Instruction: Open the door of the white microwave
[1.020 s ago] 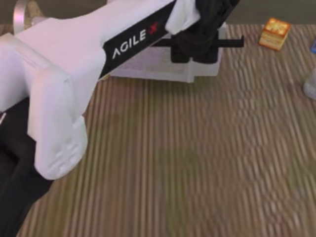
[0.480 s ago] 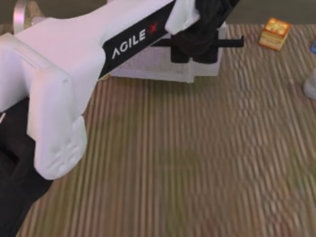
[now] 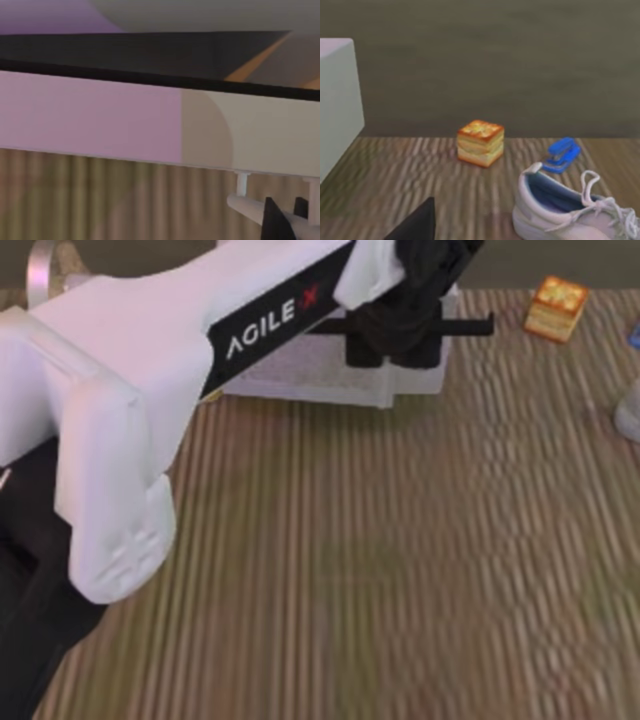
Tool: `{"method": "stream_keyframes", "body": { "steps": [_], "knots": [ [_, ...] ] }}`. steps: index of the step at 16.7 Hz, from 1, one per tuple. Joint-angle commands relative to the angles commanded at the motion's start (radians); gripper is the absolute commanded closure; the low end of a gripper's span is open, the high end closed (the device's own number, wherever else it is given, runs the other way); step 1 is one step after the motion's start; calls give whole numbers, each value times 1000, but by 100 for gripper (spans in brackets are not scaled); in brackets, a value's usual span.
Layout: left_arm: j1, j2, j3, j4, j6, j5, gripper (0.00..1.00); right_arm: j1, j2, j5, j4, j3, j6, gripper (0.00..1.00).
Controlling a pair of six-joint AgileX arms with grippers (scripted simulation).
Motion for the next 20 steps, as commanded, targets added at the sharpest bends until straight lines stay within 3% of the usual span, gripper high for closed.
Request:
{"method": "stream_keyframes", "body": {
  "steps": [20],
  "knots": [
    [2,-91,-162,90,61,26,100,0,0,0,0,0,0,0]
  ]
}}
